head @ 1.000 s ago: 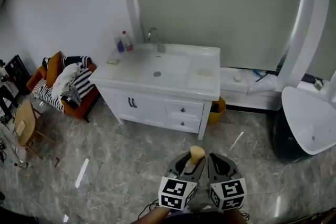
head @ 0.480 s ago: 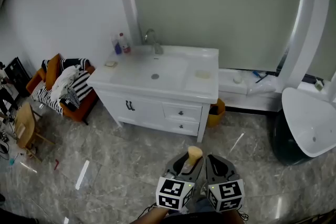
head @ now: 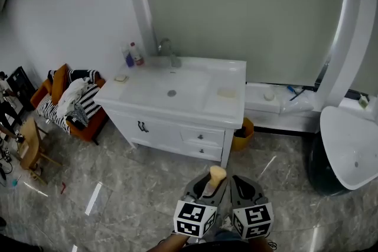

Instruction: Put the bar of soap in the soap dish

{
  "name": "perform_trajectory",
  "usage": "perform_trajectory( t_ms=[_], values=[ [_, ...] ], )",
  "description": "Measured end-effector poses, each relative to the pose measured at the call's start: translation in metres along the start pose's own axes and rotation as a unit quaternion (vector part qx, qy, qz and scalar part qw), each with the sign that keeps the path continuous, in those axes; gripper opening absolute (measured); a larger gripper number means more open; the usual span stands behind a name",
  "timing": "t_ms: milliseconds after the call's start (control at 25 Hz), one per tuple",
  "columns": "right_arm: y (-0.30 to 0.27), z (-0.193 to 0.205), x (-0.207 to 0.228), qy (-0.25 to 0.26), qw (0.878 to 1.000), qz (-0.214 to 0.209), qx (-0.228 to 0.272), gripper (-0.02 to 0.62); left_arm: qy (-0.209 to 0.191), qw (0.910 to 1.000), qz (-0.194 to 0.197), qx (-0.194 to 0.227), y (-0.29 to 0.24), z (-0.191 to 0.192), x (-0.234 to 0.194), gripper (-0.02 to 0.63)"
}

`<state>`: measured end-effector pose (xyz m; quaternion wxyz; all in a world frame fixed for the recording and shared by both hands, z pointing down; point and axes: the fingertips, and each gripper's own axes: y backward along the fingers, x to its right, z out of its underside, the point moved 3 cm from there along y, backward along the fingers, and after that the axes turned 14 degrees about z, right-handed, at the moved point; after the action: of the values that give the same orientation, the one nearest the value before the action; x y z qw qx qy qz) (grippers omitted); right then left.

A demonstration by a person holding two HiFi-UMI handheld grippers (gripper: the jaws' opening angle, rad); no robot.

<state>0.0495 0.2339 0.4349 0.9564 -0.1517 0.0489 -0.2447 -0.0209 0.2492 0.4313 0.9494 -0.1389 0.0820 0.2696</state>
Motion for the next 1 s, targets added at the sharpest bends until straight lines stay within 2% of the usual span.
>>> perform_trajectory(
  t_ms=[520,1000],
  values=[
    [-0.075,-0.021,0.051,-0.012,0.999,-0.035,-0.007,0.012,0.007,0.9993,-0.033,-0.013,-0.078,-0.025,-0.037,0.183],
    [-0.103,-0.029,0.105,-0.025,0.998,-0.051,-0.003,0.012,0.007,0.9984,-0.053,-0.016,-0.131,-0.039,-0.036,0.183]
  ],
)
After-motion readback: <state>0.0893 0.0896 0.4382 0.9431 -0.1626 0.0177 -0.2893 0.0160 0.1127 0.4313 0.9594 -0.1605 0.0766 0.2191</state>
